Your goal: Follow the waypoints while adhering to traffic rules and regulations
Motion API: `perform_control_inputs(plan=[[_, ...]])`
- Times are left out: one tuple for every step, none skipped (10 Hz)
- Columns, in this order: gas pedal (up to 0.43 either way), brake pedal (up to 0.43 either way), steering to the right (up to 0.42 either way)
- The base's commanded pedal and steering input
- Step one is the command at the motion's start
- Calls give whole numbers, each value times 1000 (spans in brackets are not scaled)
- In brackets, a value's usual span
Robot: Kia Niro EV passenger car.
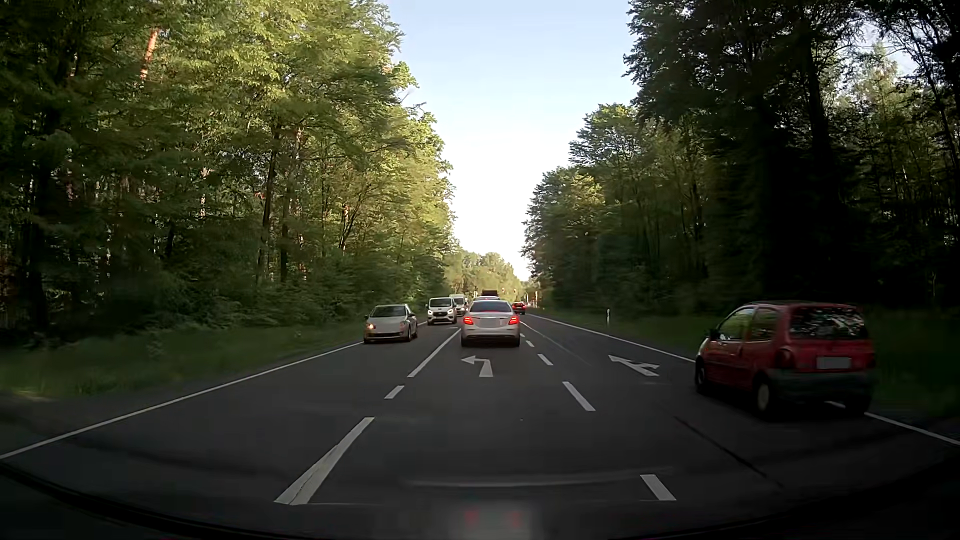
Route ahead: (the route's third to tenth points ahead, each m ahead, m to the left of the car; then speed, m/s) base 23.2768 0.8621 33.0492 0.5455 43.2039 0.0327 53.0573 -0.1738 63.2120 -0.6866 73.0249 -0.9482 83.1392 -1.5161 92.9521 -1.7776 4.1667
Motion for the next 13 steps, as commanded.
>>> perform_control_inputs(plan=[[0,0,0],[0,0,0],[0,0,0],[0,0,0],[0,0,0],[0,0,0],[0,0,0],[0,0,0],[0,0,4],[0,0,9],[0,0,11],[0,0,11],[0,0,11]])
